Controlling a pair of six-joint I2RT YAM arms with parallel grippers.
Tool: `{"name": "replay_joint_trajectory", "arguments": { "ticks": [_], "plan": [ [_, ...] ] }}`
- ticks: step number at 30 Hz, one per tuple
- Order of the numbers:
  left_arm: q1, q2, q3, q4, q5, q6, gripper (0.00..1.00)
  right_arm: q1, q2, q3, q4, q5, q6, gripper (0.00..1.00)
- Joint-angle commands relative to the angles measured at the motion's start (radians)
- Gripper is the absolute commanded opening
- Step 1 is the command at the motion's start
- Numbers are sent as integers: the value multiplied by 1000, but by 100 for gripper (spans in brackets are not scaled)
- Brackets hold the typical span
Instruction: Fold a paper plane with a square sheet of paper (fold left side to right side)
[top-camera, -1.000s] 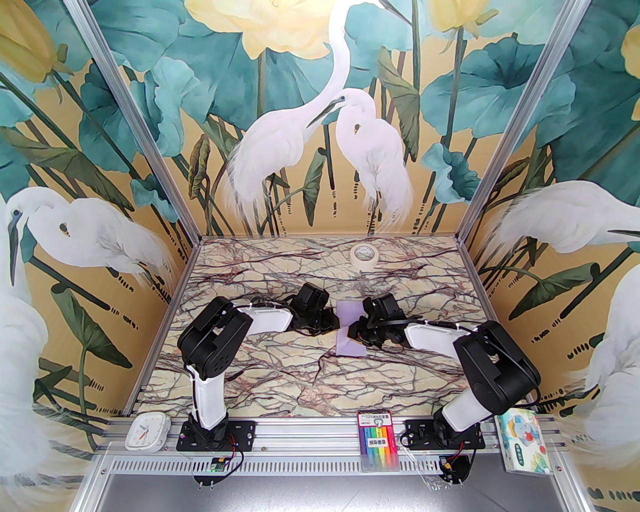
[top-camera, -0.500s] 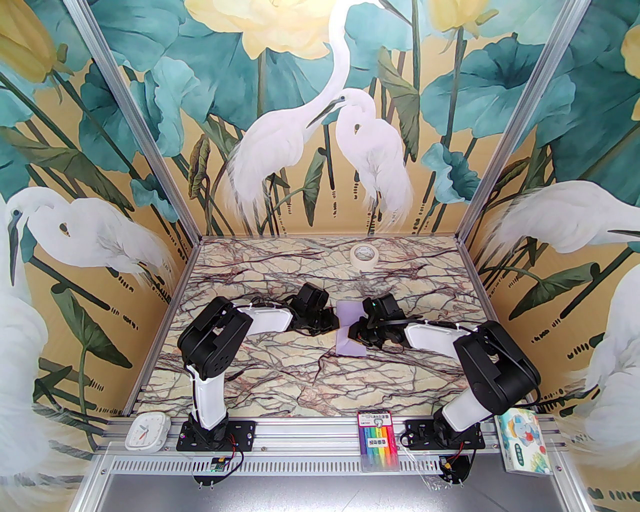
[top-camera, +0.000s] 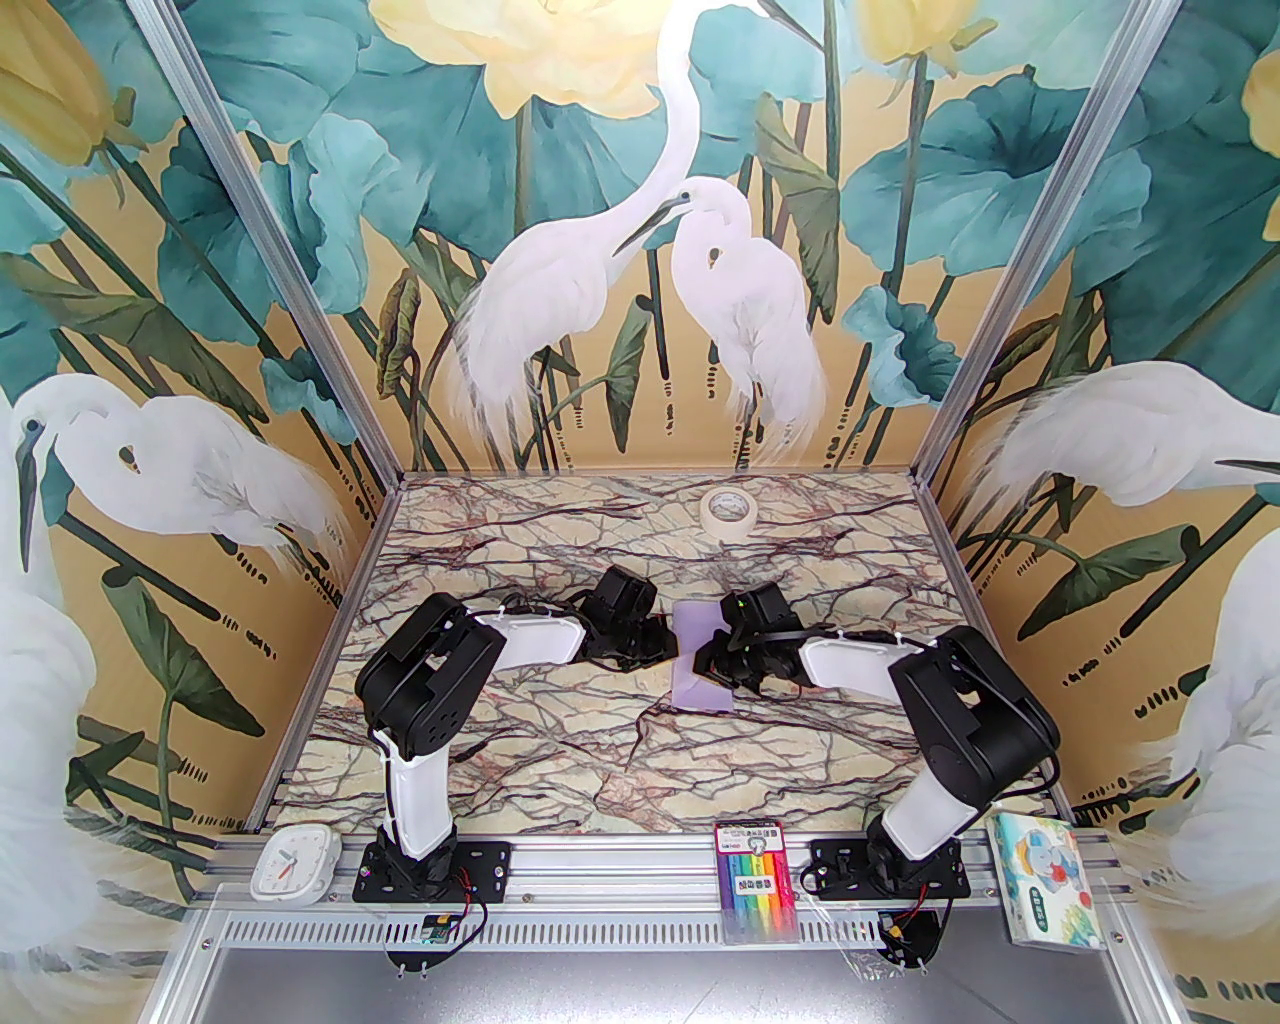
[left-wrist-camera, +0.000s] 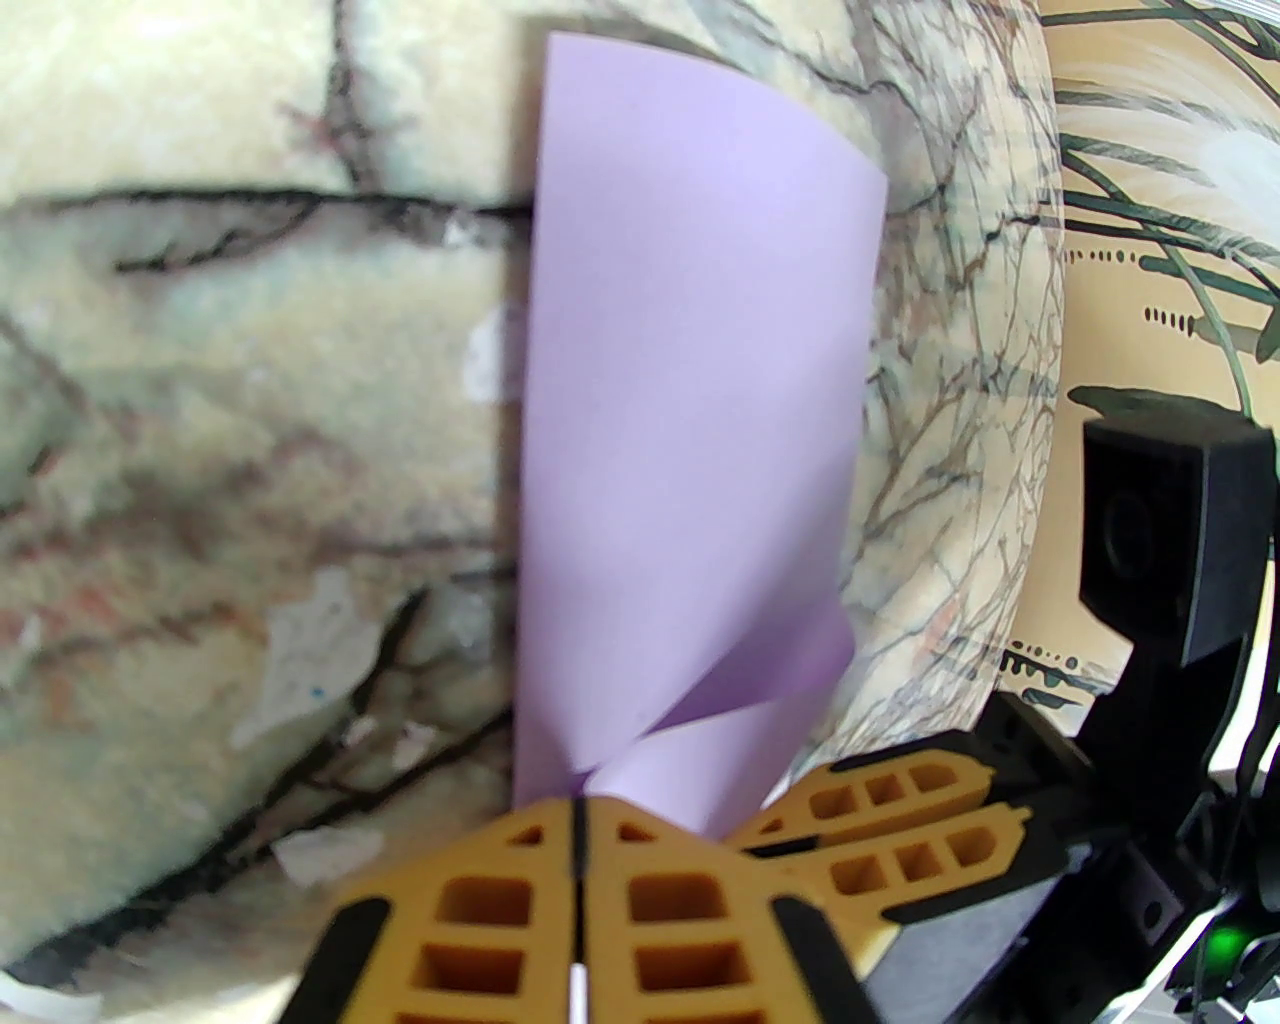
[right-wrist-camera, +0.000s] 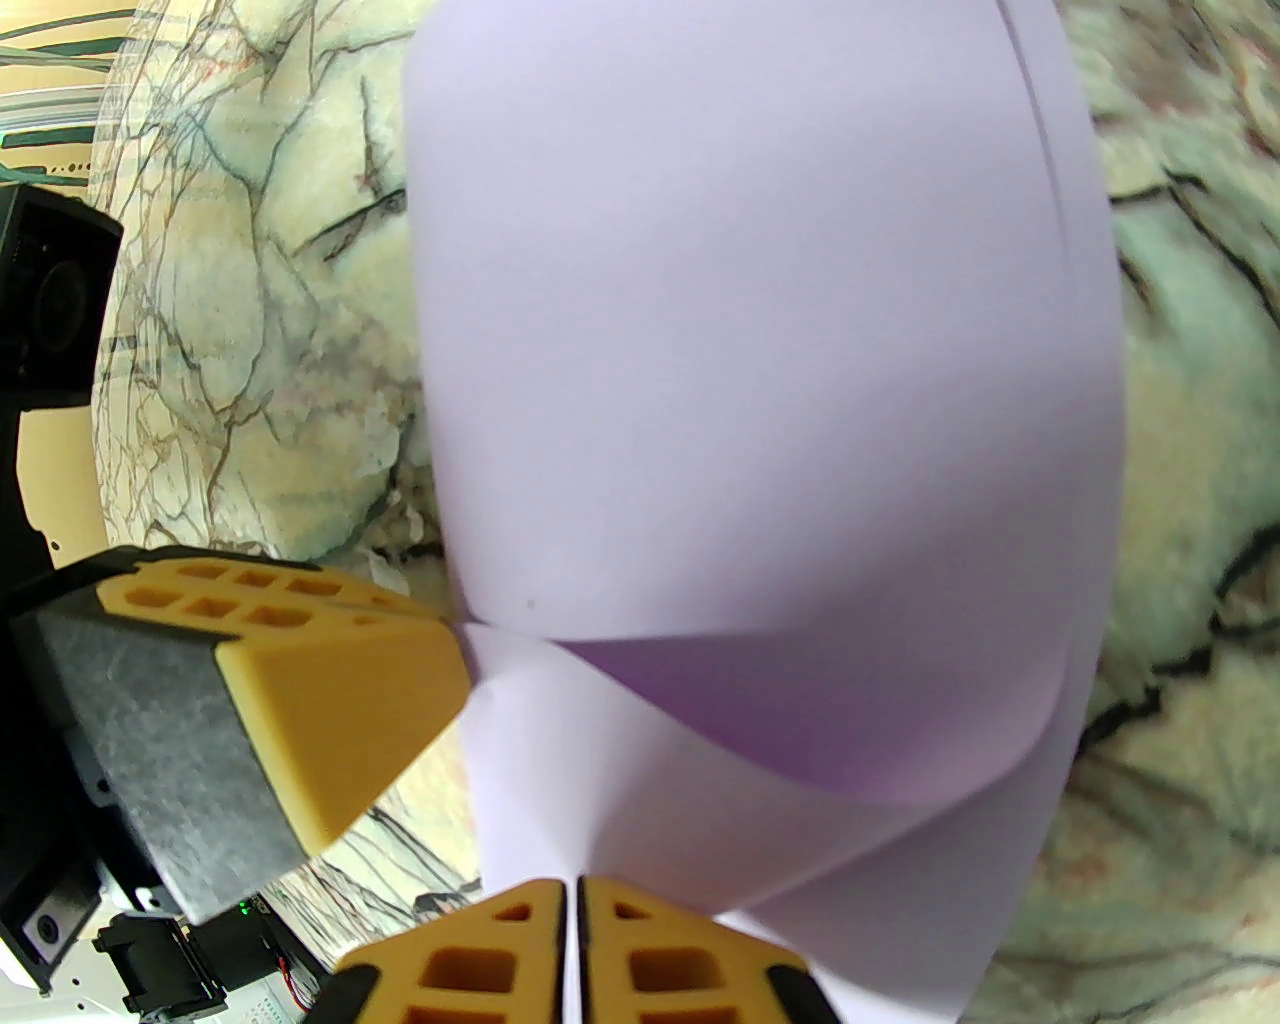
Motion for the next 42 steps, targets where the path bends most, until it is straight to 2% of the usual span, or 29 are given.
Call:
{"name": "replay_joint_trajectory", "arguments": {
  "ticks": [1, 14, 25, 42],
  "plan": [
    [5, 10, -7, -4, -2, -2, 7, -6, 9, 28, 3, 3, -28, 11],
    [-3, 4, -30, 21, 7, -22, 8, 20, -32, 4, 15, -36, -19, 12],
    [-3, 12, -24, 12, -4, -17, 8, 26, -32, -2, 13, 8, -12, 12],
    [-4, 25, -13, 11, 5, -17, 8, 11, 54, -13, 16, 22, -23, 10]
  ]
}}
